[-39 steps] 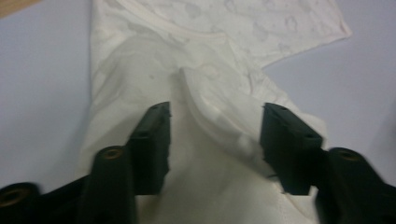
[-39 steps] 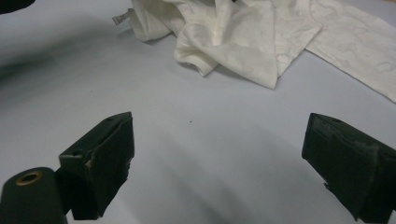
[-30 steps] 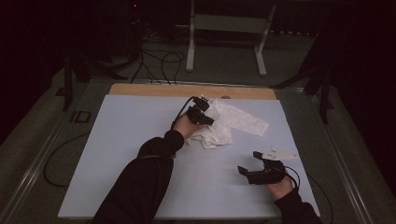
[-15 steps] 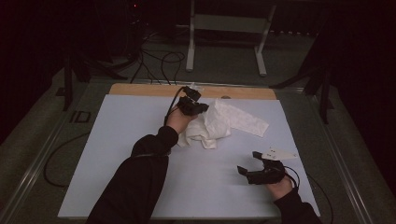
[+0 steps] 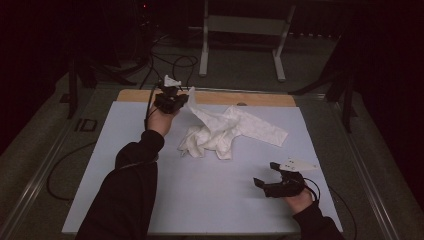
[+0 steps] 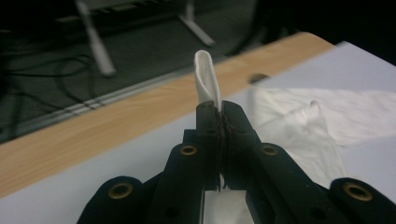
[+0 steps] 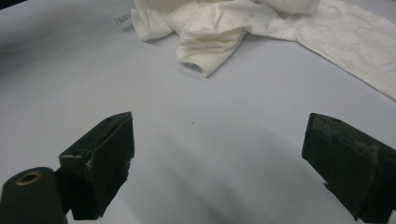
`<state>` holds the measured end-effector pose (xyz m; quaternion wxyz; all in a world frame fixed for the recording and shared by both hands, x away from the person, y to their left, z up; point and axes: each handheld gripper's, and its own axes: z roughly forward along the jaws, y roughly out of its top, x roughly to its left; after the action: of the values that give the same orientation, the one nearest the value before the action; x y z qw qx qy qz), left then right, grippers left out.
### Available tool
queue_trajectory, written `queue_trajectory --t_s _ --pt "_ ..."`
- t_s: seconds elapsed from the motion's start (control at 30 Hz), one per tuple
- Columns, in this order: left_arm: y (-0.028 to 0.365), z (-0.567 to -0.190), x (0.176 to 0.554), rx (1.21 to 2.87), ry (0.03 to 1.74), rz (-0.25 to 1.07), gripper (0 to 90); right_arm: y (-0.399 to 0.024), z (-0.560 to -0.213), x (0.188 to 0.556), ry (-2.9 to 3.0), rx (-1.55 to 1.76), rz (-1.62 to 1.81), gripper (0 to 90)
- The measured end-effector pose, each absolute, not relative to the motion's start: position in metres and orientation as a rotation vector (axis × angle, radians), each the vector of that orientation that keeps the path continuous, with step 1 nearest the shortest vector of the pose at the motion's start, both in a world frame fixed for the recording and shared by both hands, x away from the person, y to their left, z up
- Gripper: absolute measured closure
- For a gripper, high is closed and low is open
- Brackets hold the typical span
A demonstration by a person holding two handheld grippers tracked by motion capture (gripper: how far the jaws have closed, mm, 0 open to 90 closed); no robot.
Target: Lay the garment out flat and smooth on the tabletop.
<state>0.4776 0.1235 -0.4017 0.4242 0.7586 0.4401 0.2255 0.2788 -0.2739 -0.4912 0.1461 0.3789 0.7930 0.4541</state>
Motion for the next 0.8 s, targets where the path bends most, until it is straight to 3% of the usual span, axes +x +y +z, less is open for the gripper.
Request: queue_trajectory --t_s 0.13,0.43,0.7,0.8 --pt "0.158 -0.402 0.473 1.847 1.173 0.701 87.6 -0.273 -0.492 0.279 2.287 1.096 1.308 9.3" --pt "0.212 -0.424 0.458 1.798 1.298 0.766 87.5 -0.272 -0.493 0.281 2.295 1.089 1.302 9.3" --pt "0.234 -0.465 0.43 1.721 1.424 0.729 87.2 -0.269 -0.493 0.281 2.3 1.09 1.302 9.3" --pt "0.235 -0.49 0.414 1.72 1.523 0.65 86.4 -0.269 -0.492 0.281 2.299 1.093 1.301 9.3"
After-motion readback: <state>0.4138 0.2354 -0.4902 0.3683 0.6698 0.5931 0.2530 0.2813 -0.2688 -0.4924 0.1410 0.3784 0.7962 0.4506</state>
